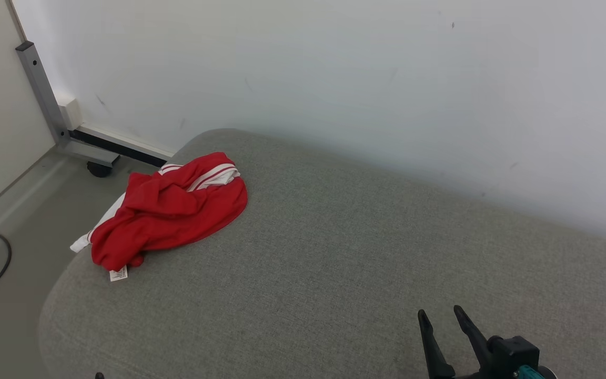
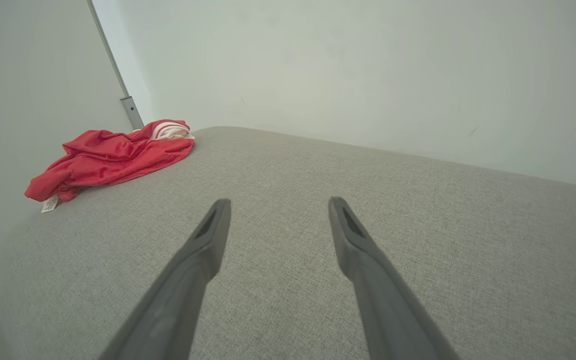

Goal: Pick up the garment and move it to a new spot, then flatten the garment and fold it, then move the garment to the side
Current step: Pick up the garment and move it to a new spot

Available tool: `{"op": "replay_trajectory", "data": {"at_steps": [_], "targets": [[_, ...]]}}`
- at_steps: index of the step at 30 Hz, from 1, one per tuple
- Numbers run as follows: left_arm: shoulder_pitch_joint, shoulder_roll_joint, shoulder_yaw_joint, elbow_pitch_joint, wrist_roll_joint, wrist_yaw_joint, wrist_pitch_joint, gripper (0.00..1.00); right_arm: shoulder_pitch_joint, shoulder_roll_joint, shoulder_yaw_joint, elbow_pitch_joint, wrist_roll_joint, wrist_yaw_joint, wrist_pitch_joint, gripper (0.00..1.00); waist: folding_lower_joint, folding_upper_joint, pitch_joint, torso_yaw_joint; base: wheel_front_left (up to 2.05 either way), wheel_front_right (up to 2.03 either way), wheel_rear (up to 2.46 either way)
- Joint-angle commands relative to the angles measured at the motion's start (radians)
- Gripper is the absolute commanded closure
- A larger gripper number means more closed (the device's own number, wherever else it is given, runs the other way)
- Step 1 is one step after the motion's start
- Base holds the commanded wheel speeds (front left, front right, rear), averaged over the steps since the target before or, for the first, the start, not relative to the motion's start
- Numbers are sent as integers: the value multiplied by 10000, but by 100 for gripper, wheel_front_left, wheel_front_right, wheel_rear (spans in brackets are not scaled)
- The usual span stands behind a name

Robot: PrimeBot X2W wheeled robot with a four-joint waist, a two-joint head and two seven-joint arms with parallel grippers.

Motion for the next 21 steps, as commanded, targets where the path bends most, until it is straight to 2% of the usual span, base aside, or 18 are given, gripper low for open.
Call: {"op": "replay_trajectory", "data": {"at_steps": [1,6,10,16,18,19,21], "targets": [[37,0,-10,-48,97,14,-39,0,-71,6,45,50,80,-24,-73,0,-1,-1,-4,-7,0,0,0],[-195,-138,-231,-49,63,44,-40,0,-30,7,82,133,122,-24,-156,0,-1,-1,69,57,0,0,0],[-2081,59,-779,436,-303,-165,736,0,-54,6,58,-18,-132,-24,37,0,-1,-1,417,313,0,0,0],[-5702,507,-1740,2764,-694,-355,2682,0,107,6,124,-777,-644,-24,532,0,-1,-1,1025,481,0,0,0],[-6740,718,-1749,3594,-1009,-398,3157,0,-98,6,419,-1400,-998,-24,916,0,-1,-1,1650,130,0,0,0],[-6740,718,-1749,3594,-1009,-398,3157,0,-98,6,419,-1400,-998,-24,916,0,-1,-1,1650,130,0,0,0],[-7628,943,-1681,4229,-1243,-417,3329,0,-382,-43,762,-2128,-1309,-24,1391,0,-1,-1,2439,-373,0,0,0]]}}
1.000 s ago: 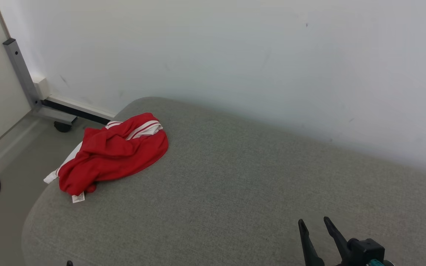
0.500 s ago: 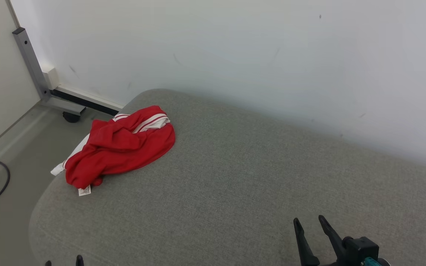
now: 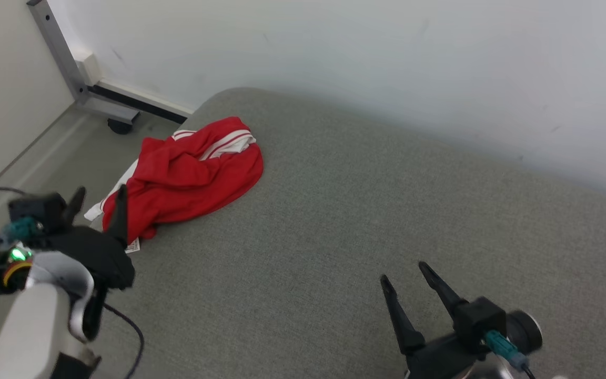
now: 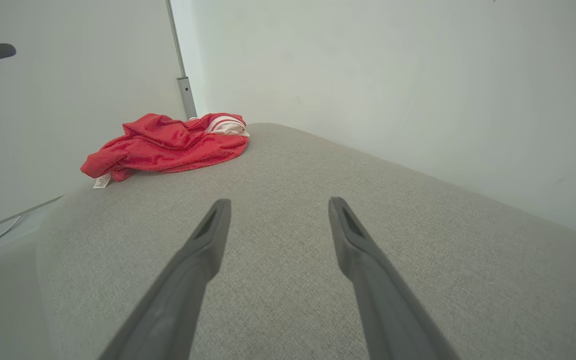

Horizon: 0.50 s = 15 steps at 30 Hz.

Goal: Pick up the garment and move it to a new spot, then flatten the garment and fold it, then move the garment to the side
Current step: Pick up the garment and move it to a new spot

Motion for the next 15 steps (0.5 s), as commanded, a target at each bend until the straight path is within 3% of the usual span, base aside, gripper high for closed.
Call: {"op": "replay_trajectory", "data": {"at_steps": [1,8,15], "targets": [[-282,33,2,164,-49,-56,16,0,-218,-122,95,-255,-79,-24,124,0,-1,-1,1681,-1085,0,0,0],[-2277,266,263,1946,-371,28,-194,0,-611,-1067,397,-3073,-388,-24,1638,0,-1,-1,4045,-2265,0,0,0],[-3583,160,435,3701,-597,451,-138,0,-22,-1644,-96,-5261,-611,-24,2496,0,-1,-1,5372,-2738,0,0,0]]}}
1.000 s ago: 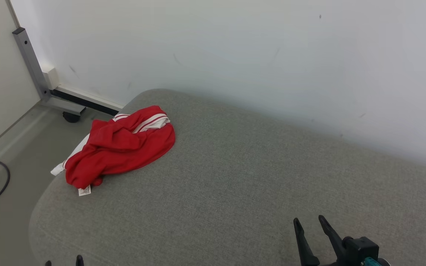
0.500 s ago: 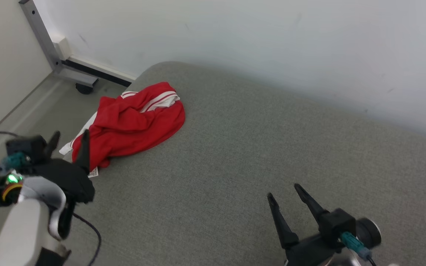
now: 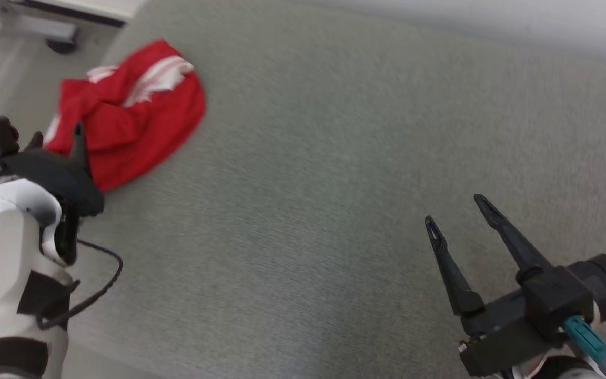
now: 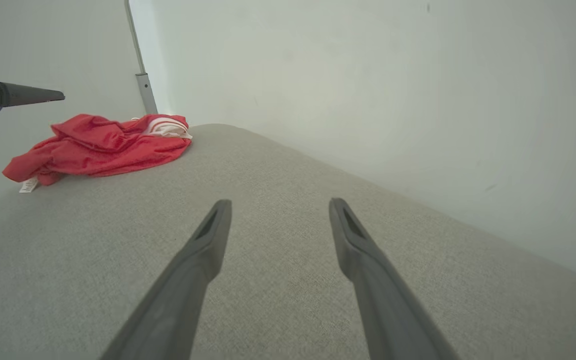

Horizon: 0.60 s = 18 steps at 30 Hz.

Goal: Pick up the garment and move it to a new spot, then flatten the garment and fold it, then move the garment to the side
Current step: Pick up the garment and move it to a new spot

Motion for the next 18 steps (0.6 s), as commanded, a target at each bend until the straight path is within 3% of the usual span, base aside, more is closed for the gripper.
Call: {"op": "replay_trajectory", "data": {"at_steps": [1,6,11,12,13,14,18], "targets": [[-237,-88,52,144,-163,92,13,0,51,-58,-11,-174,-54,-24,42,0,-3,-1,2449,-1869,0,0,0],[-942,-157,156,971,-320,341,324,0,492,-38,-149,-839,-109,-24,224,0,-3,-1,2825,-2049,0,0,0],[-1275,-176,287,1525,-595,310,448,0,630,79,-82,-925,-82,-24,98,0,-3,-1,2862,-2209,0,0,0],[-1324,-106,248,1617,-552,311,461,27,609,94,-41,-865,-53,-24,78,0,-3,-1,2811,-2244,0,0,0],[-1353,-87,235,1670,-542,302,406,82,592,103,-2,-817,-31,-24,46,0,-3,-1,2756,-2272,0,0,0],[-1330,-113,197,1745,-538,250,417,100,559,137,47,-752,7,-24,8,0,-3,-1,2678,-2303,0,0,0],[-1313,-40,90,1917,-584,34,451,100,366,230,224,-436,82,-24,-167,0,-3,-1,2323,-2411,0,0,0]]}}
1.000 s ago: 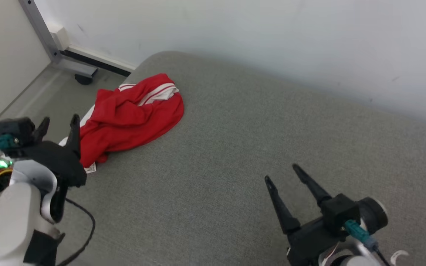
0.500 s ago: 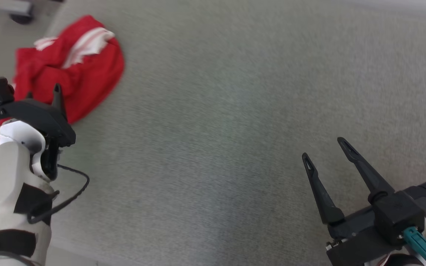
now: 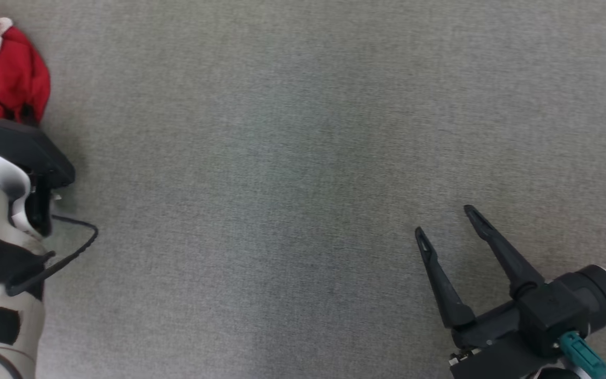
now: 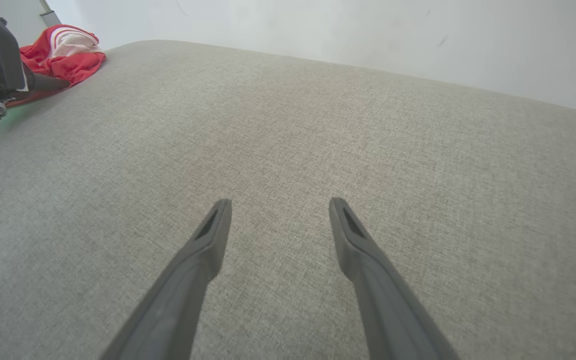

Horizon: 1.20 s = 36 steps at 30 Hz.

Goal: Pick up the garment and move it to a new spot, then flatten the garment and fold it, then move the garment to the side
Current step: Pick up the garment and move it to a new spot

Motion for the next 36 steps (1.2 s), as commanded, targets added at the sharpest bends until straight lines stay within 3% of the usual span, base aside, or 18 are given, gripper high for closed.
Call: {"op": "replay_trajectory", "data": {"at_steps": [1,10,19,26,36], "targets": [[98,-163,-204,201,24,-227,96,100,-188,100,110,198,77,-24,-168,0,0,0,-213,-317,0,0,0],[90,811,-442,-289,234,-454,-196,100,-547,554,608,1388,442,-24,-883,0,0,0,-1718,-540,0,0,0],[49,1464,-1193,-1725,469,-659,670,100,-551,1266,947,3228,879,-24,-1959,0,0,0,-4279,-830,0,0,0],[507,1360,-2644,-4206,53,-714,1497,100,-73,1474,419,3901,970,-24,-2270,0,0,0,-6002,-1480,0,0,0],[1480,1383,-3897,-8113,-1488,-708,2288,100,510,1502,-615,3442,622,-24,-1969,0,0,0,-6598,-3162,0,0,0]]}}
